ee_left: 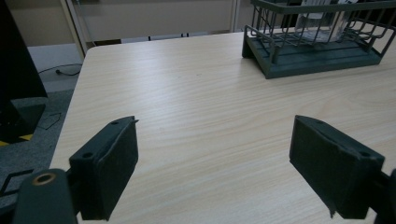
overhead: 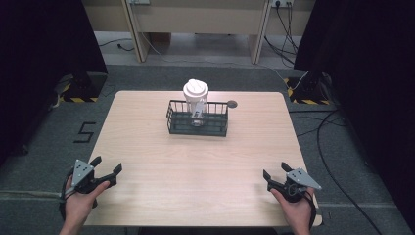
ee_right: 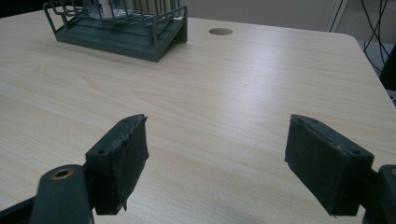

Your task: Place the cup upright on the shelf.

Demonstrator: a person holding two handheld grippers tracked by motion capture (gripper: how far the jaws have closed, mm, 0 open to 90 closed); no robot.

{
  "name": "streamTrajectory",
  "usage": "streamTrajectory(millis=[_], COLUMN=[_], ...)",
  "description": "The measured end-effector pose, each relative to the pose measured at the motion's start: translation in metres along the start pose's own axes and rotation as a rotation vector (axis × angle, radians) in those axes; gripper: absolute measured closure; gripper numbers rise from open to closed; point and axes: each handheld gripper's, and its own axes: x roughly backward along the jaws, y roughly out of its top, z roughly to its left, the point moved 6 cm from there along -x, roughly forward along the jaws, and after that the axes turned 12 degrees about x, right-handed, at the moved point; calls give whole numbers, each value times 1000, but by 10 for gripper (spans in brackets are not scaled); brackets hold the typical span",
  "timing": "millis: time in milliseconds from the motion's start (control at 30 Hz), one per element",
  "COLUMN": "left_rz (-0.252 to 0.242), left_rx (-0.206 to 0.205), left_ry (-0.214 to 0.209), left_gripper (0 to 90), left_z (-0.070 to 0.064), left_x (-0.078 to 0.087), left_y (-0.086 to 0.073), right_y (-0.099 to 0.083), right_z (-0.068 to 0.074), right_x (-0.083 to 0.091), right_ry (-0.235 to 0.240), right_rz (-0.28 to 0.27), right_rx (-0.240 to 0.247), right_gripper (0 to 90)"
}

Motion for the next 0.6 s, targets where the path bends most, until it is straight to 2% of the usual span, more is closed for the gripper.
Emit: streamTrajectory(millis=[133, 267, 600], left_rz=[-5, -20, -28], left_rx=[24, 55, 65], left_ry=[17, 11, -5], left_gripper=[151, 150, 151], left_z=[6, 5, -3], left_x=[2, 3, 4], left_y=[-5, -10, -9], right_y=[0, 0, 0], right_z=[0, 0, 0], right_x=[0, 0, 0], right_ry=[1, 1, 2], right_rz=[-1, -2, 2], right_rx=[0, -2, -5], right_gripper=[218, 217, 217])
